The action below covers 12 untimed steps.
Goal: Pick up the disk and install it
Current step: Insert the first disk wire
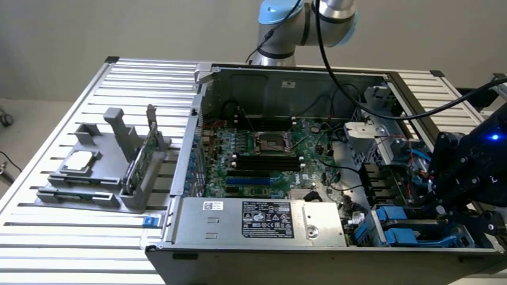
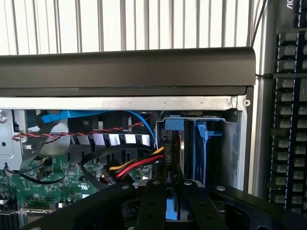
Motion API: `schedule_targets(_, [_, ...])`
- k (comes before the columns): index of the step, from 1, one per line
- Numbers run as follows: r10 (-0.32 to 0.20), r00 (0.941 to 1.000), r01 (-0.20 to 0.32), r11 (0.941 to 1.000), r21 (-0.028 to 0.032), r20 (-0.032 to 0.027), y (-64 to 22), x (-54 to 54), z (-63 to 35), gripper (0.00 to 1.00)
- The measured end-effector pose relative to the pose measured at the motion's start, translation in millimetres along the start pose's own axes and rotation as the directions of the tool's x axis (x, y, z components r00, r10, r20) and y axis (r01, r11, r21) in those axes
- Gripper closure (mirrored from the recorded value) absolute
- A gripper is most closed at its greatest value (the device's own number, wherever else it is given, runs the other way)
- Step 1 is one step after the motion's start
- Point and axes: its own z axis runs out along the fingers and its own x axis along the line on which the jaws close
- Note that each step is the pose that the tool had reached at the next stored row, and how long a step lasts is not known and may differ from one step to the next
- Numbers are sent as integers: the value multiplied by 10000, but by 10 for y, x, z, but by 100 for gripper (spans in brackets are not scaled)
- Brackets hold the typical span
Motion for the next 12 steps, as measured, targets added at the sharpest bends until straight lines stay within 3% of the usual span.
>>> schedule_targets(12, [110, 9999, -110, 9999, -9, -1, 3, -1, 14, 84])
